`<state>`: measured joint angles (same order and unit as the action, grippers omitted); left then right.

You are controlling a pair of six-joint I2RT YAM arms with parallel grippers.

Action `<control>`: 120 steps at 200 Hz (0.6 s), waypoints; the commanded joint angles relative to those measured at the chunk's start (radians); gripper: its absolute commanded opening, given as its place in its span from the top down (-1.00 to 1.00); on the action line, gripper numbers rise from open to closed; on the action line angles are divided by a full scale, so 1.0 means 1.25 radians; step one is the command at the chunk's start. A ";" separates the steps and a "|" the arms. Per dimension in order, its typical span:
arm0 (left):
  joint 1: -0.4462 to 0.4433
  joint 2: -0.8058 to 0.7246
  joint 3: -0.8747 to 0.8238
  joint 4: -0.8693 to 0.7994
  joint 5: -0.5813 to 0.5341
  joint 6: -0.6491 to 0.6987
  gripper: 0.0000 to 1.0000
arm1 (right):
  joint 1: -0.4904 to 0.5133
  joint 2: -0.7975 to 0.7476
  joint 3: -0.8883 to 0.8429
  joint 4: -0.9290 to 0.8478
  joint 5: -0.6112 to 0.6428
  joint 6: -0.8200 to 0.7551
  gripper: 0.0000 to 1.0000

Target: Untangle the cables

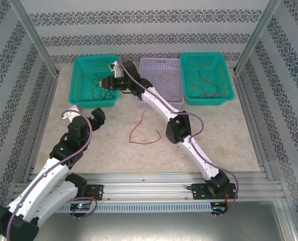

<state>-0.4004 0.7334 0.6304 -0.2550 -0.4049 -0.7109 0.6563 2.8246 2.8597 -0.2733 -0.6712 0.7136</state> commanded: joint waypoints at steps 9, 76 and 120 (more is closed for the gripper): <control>-0.013 0.010 0.000 0.001 -0.010 0.023 -1.00 | -0.003 -0.035 0.000 -0.014 0.014 -0.030 0.35; -0.013 0.040 0.014 0.003 0.016 0.034 -1.00 | -0.010 -0.153 -0.024 -0.085 0.088 -0.138 -0.43; -0.015 0.055 0.028 -0.001 0.029 0.031 -1.00 | -0.020 -0.189 -0.024 -0.136 0.084 -0.162 -0.61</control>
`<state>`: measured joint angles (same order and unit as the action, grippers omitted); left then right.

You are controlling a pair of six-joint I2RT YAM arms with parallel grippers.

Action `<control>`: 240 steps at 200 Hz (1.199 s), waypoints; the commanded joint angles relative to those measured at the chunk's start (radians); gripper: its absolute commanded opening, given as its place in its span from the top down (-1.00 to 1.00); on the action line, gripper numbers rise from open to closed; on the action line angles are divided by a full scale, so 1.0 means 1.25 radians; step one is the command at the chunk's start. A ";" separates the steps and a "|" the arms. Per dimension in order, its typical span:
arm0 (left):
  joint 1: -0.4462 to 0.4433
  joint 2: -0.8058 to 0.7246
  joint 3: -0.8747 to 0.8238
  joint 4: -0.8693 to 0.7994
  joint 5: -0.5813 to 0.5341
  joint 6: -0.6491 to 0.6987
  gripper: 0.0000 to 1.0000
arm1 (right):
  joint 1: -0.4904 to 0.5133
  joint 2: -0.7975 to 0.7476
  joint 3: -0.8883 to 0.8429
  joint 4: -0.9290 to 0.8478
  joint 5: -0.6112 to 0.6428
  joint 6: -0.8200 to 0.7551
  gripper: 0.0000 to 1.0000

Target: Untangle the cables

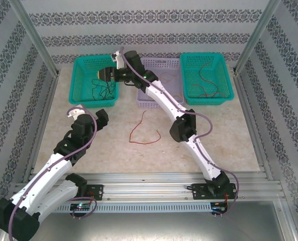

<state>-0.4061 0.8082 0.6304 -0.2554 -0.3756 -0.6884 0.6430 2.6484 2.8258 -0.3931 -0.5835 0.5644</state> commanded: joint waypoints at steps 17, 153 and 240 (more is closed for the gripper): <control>-0.009 -0.003 0.037 -0.005 0.009 0.016 -1.00 | -0.006 -0.057 0.005 -0.078 0.023 -0.068 -0.63; -0.006 0.096 0.207 -0.154 0.048 0.048 -1.00 | -0.011 -0.607 -0.611 -0.105 0.196 -0.242 -0.69; 0.056 0.313 0.411 -0.269 0.198 0.114 -1.00 | 0.005 -0.993 -1.280 0.081 0.281 -0.193 -0.72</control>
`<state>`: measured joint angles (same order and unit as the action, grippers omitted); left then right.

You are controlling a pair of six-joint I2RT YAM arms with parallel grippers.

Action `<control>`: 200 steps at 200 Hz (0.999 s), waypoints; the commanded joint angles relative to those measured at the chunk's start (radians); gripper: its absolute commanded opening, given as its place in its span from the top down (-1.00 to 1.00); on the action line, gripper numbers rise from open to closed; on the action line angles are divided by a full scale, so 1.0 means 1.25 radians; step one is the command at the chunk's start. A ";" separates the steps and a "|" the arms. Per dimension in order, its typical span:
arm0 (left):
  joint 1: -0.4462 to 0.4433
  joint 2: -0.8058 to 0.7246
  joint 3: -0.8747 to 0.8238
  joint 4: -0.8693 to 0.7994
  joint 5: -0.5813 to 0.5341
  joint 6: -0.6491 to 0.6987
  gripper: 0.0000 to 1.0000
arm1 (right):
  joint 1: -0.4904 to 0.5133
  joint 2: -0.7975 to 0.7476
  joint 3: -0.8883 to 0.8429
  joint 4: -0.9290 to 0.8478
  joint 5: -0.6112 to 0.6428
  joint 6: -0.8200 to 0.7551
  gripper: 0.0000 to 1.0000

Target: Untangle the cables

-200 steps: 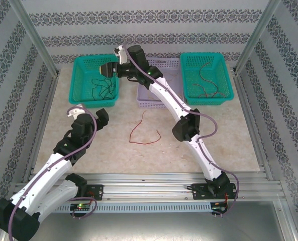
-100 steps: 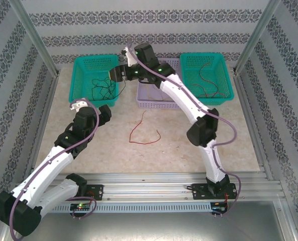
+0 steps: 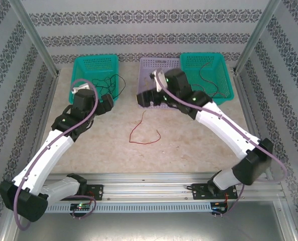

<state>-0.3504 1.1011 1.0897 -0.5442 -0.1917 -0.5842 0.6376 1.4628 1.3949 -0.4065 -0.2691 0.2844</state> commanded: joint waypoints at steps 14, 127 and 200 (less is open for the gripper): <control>0.013 0.152 0.094 -0.052 0.059 0.037 -1.00 | 0.013 -0.049 -0.206 0.134 0.026 0.058 -0.72; 0.017 0.613 0.483 -0.190 -0.112 0.155 -1.00 | 0.013 0.032 -0.319 0.288 -0.008 0.119 -0.65; -0.004 0.835 0.705 -0.260 -0.191 0.209 -0.93 | 0.013 -0.081 -0.383 0.282 -0.007 0.111 -0.63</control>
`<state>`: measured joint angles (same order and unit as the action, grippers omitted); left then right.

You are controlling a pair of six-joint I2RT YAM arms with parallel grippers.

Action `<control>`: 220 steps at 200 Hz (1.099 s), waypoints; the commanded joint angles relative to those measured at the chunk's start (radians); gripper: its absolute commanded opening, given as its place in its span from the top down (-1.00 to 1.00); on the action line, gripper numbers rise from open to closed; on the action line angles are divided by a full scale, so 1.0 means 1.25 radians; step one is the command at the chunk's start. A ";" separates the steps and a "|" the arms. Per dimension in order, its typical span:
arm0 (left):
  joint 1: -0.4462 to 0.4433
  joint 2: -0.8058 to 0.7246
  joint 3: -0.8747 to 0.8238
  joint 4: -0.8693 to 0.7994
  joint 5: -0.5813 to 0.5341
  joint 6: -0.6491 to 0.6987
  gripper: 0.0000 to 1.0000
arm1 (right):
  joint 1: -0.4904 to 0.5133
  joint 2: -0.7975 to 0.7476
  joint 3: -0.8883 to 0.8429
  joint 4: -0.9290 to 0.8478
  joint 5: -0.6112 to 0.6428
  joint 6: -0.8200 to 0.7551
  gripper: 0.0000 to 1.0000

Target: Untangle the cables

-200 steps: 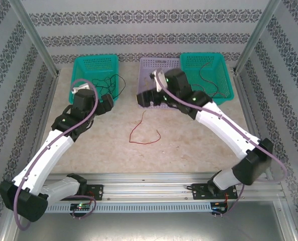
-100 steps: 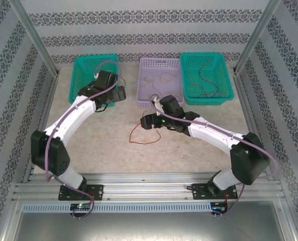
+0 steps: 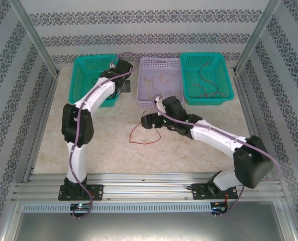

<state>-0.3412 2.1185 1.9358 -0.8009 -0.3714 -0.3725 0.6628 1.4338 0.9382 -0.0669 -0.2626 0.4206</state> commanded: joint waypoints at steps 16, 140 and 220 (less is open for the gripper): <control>-0.012 0.050 0.039 -0.056 -0.067 0.047 -0.90 | -0.005 -0.079 -0.027 0.004 -0.016 -0.002 -0.63; -0.015 0.089 0.094 -0.060 -0.080 0.050 0.15 | 0.006 -0.120 -0.034 0.004 -0.013 -0.004 -0.59; 0.015 0.058 0.126 -0.072 -0.067 0.037 0.89 | 0.021 -0.128 -0.018 -0.019 0.003 -0.013 -0.57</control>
<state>-0.3462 2.2280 2.0689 -0.8467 -0.4526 -0.3153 0.6792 1.2999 0.9070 -0.0811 -0.2695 0.4194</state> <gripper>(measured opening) 0.088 0.786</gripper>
